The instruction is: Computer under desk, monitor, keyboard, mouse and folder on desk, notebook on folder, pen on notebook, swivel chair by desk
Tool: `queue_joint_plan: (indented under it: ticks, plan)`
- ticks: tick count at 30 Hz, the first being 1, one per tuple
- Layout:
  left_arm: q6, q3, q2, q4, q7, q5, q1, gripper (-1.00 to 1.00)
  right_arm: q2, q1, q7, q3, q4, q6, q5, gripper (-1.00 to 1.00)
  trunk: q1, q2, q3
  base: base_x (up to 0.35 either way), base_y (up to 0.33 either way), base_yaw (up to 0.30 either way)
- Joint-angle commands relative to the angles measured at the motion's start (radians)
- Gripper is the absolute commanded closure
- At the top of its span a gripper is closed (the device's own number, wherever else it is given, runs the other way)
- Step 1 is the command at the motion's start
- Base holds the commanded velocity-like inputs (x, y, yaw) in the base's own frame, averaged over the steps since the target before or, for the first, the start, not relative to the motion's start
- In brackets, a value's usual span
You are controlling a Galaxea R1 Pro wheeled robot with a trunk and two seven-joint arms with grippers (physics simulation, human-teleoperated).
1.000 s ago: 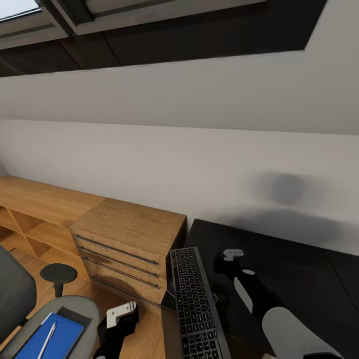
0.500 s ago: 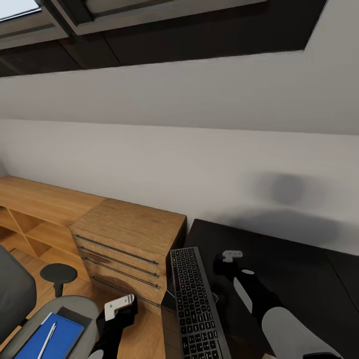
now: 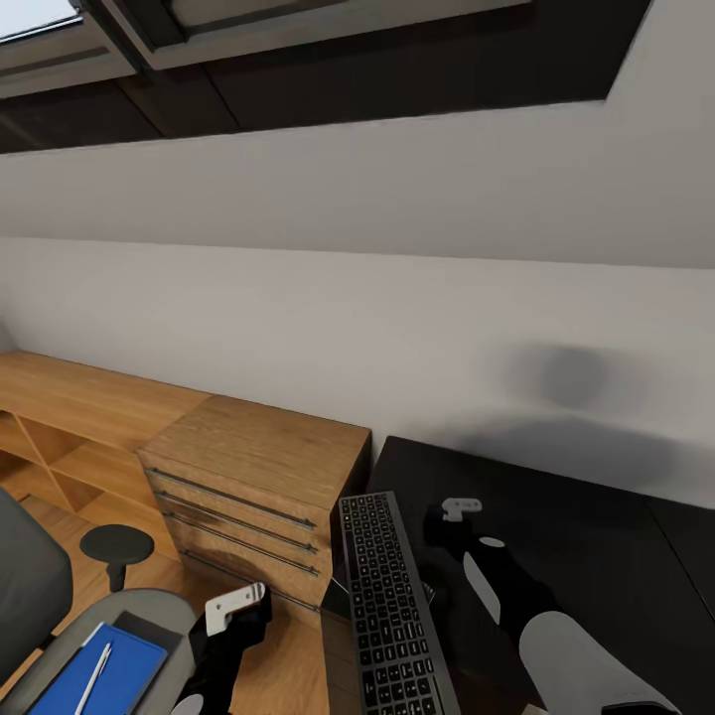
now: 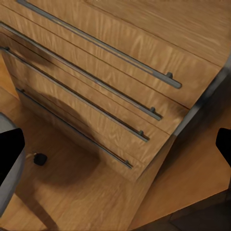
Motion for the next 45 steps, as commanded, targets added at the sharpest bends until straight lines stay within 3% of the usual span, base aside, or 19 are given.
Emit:
queue_joint_plan:
  ticks: [1,11,18,27,36,45]
  plan:
    - [0.004,-0.002,0.000,-0.002,0.006,0.007,0.000,-1.00,-0.001,0.000,0.000,0.003,-0.002,0.005,-0.011,1.00,0.000,-0.001,-0.001,0.000,0.000,0.000]
    - [0.004,-0.002,0.000,-0.003,0.006,0.007,0.000,-1.00,-0.001,0.000,-0.004,0.002,0.000,0.013,-0.008,1.00,0.000,-0.001,-0.001,0.000,0.000,0.000]
    - [0.004,-0.002,0.000,-0.003,0.006,0.007,0.000,-1.00,0.000,0.000,-0.008,-0.001,0.002,0.018,-0.008,1.00,0.027,-0.050,-0.023,0.000,0.000,0.000]
    - [0.004,-0.002,0.000,-0.004,0.006,0.007,0.000,-1.00,0.002,0.000,-0.126,0.003,0.003,0.021,-0.007,1.00,0.061,-0.113,-0.051,0.000,0.000,0.000]
    - [0.004,-0.002,0.000,-0.004,0.006,0.007,0.000,-1.00,0.003,0.000,-0.137,0.006,0.055,0.022,-0.007,1.00,0.096,-0.176,-0.080,0.000,0.000,0.000]
    - [0.004,-0.002,0.000,-0.004,0.006,0.007,0.000,-1.00,0.004,0.000,-0.213,0.006,0.058,0.022,-0.008,1.00,0.130,-0.239,-0.108,0.000,0.000,0.000]
